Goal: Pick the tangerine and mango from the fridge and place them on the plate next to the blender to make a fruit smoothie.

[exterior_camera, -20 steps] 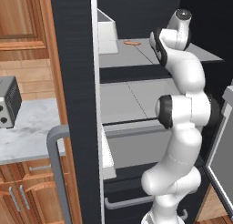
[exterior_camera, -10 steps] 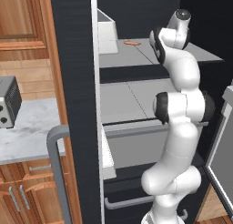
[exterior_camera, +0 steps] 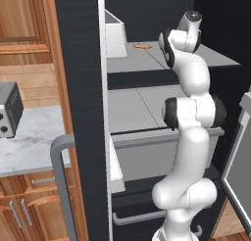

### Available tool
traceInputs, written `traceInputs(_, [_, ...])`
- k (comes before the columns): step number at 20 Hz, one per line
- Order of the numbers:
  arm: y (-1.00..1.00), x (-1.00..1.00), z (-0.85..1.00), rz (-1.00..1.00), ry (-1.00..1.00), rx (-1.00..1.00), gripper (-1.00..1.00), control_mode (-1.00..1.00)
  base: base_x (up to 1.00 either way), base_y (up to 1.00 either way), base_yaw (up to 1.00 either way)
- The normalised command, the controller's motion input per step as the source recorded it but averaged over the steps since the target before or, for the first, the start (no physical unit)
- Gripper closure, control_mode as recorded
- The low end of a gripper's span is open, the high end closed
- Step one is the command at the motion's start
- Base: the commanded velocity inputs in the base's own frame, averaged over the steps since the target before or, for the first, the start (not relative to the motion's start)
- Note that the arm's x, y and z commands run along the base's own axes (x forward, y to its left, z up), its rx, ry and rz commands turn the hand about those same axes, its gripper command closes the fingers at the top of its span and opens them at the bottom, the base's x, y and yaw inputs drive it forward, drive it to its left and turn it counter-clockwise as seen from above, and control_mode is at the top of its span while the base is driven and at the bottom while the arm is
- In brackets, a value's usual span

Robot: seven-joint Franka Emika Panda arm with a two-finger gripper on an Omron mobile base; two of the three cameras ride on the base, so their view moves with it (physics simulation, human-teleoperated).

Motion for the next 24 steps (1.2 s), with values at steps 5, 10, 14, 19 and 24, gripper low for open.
traceInputs(5, [0.00, 0.09, -0.12, 0.00, 0.00, 0.00, 1.00, -1.00, 0.00, 0.00, 0.00])
traceInputs(10, [0.00, 0.01, -0.02, 0.00, 0.00, 0.00, 1.00, -1.00, 0.00, 0.00, 0.00])
traceInputs(14, [0.00, -0.03, 0.00, 0.00, 0.00, 0.00, 1.00, -1.00, 0.00, 0.00, 0.00])
traceInputs(19, [0.12, -0.62, 0.04, 0.00, -0.27, -0.04, 1.00, -1.00, 0.00, 0.00, 0.00])
traceInputs(24, [0.33, -1.00, 0.27, 0.01, -0.60, -0.14, 1.00, -1.00, 0.00, 0.00, 0.00])
